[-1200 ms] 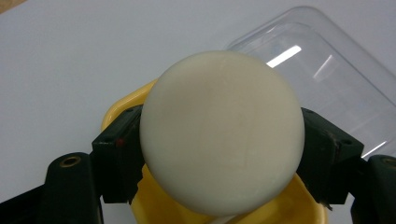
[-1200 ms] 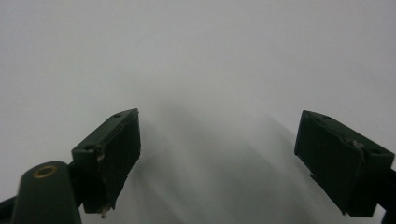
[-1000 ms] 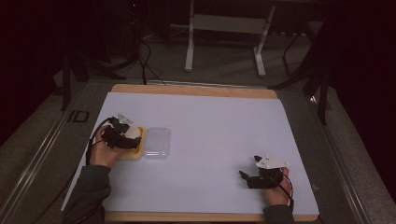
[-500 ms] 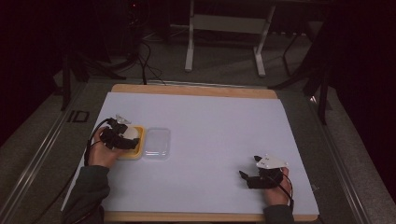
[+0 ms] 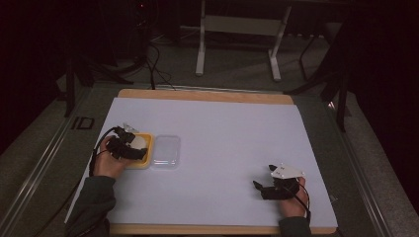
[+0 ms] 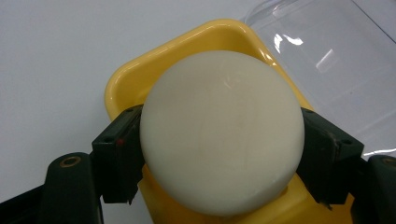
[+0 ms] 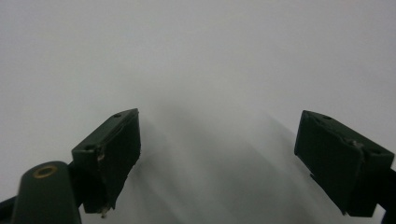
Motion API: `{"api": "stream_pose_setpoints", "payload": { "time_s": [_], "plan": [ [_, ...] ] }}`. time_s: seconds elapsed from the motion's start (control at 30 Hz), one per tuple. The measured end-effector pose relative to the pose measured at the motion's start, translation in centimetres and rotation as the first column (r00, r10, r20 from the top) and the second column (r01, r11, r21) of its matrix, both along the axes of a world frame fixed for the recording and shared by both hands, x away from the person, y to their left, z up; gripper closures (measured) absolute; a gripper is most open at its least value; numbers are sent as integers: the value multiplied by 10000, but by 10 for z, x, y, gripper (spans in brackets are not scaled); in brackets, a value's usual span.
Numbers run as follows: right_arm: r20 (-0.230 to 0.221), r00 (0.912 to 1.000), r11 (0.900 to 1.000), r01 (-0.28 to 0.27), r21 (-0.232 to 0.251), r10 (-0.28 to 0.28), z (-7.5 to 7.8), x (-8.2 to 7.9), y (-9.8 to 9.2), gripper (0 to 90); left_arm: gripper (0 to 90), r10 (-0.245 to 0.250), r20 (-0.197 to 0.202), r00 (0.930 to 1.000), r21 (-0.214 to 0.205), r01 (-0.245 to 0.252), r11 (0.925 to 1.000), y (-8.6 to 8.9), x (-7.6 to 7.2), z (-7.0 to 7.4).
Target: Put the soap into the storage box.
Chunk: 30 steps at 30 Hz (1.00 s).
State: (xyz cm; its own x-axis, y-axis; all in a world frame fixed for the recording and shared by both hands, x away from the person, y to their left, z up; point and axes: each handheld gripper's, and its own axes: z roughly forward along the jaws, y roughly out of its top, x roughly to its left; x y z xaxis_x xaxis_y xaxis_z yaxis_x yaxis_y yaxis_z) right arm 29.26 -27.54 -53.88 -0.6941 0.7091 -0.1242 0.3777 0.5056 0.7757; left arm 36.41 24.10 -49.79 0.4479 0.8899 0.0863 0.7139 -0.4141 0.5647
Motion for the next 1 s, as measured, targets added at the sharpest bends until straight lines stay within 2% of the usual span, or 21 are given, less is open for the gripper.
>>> {"api": "stream_pose_setpoints", "payload": {
  "time_s": [0.2,0.57,0.67,0.73,0.8,0.87,0.9,1.0],
  "plan": [
    [8,10000,10000,-10,-9,10,0,0,0,142,256,-194,-46,9998,86,194,9998,-2,0,-3],
    [16,10000,10000,-24,-72,24,0,0,0,143,256,-469,-169,9988,-41,468,9989,2,1,-3],
    [6,10000,10000,-27,-89,27,0,0,1,143,252,-849,-270,9960,-267,842,9961,4,0,-4],
    [-2,10000,9999,-33,-95,33,0,0,1,143,232,-930,-427,9947,-586,905,9942,7,0,-3],
    [-13,10000,9999,-36,-133,36,0,0,1,143,146,-1054,-405,9936,-777,1021,9917,9,0,0],
    [7,10000,9998,-70,-191,70,0,0,1,143,116,-1235,-357,9917,-605,1212,9908,9,0,1],
    [5,10000,9997,-85,-227,85,-1,0,2,143,91,-1287,-315,9912,-648,1265,9898,8,0,2],
    [-4,10000,9997,-80,-231,80,-1,0,2,143,86,-1475,-30,9891,-1123,1462,9829,10,0,6]
  ]
}}
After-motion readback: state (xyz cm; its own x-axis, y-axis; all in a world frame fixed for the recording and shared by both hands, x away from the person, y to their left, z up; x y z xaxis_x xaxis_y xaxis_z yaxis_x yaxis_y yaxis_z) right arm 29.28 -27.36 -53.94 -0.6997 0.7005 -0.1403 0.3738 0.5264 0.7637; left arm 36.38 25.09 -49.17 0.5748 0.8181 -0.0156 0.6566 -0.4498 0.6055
